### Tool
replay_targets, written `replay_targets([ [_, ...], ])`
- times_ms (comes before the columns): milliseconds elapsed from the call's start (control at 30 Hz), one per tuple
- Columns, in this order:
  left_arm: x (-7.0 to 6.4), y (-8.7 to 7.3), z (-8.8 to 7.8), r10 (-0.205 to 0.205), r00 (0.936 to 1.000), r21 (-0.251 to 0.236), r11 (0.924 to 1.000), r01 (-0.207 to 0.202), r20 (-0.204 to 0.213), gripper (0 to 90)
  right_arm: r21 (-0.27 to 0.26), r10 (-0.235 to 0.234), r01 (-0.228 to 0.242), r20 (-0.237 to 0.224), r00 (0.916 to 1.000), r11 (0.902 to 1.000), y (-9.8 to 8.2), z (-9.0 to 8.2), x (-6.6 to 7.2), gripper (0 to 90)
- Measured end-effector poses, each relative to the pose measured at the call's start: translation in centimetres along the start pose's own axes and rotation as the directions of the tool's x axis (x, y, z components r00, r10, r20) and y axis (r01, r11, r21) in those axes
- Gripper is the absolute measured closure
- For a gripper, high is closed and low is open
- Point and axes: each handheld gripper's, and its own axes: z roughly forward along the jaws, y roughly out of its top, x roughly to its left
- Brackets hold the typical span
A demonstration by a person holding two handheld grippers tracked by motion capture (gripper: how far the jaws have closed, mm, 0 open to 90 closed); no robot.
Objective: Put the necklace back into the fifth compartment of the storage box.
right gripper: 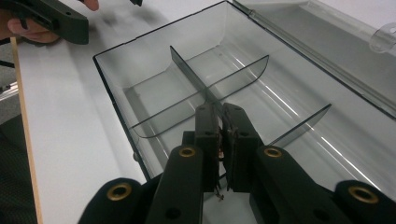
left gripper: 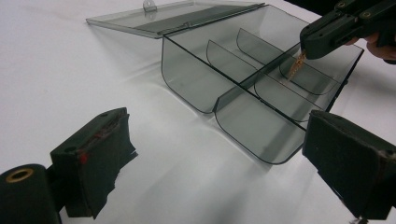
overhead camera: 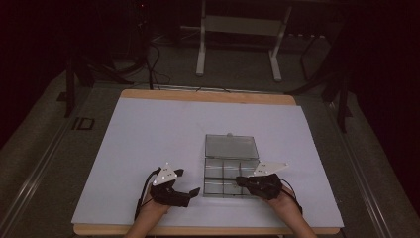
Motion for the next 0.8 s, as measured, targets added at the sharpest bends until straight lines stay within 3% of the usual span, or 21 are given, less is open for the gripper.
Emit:
replay_targets([
  [300,-0.1,0.0,0.0,0.0,1.0,0.004,1.0,0.0,0.001,8.4,-0.002,0.013,-0.013,-0.002,0.9999,0.9999,-0.1,0.1,-0.2,79.5],
  [633,-0.1,0.1,0.0,-0.015,0.9999,0.008,0.9998,0.015,0.004,8.4,-0.063,0.02,-0.019,0.018,0.9996,0.9978,0.4,-1.4,-0.3,58.7],
  [800,0.2,0.5,-0.1,-0.031,0.9995,0.004,0.9995,0.031,-0.002,8.4,-0.093,0.049,-0.045,0.046,0.9977,0.9947,0.2,-2.6,-0.9,48.0],
])
